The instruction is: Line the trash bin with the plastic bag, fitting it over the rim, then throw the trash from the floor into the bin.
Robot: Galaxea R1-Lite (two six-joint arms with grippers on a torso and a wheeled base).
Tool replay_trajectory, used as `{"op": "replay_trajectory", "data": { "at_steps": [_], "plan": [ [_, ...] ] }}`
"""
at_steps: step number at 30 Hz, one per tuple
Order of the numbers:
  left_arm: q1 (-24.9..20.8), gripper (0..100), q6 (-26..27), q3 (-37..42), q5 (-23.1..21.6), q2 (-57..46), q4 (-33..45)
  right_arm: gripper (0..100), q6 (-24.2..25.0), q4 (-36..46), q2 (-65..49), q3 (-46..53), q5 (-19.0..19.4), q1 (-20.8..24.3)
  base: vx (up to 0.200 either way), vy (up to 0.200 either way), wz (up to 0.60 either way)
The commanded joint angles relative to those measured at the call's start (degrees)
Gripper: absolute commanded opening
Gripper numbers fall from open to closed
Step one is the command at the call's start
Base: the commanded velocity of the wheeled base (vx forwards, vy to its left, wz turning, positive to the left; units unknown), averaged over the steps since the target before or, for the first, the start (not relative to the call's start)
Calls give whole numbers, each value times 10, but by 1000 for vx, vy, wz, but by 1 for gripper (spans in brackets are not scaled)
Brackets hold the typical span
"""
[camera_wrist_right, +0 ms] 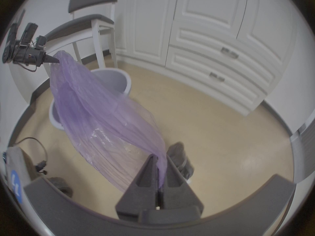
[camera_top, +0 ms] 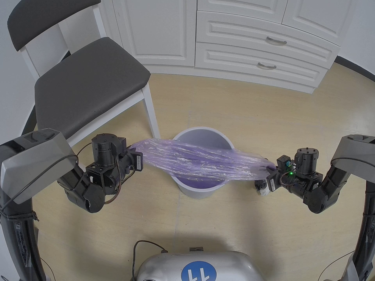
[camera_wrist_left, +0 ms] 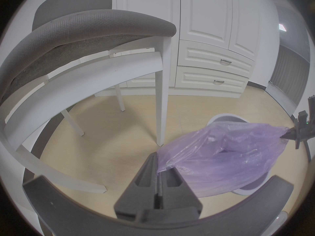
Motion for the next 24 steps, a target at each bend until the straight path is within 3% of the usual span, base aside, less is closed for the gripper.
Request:
{"op": "replay_trajectory", "data": {
  "at_steps": [1,13,24],
  "plan": [
    [1,0,0,19,-12,-41,43,0,72,155,-98,-30,21,6,0,0,0],
    [13,0,0,21,-19,-101,190,0,79,326,-123,-68,18,-12,0,0,0],
    [10,0,7,47,-43,-115,208,0,53,365,-139,-61,11,-12,0,0,0]
  ]
}}
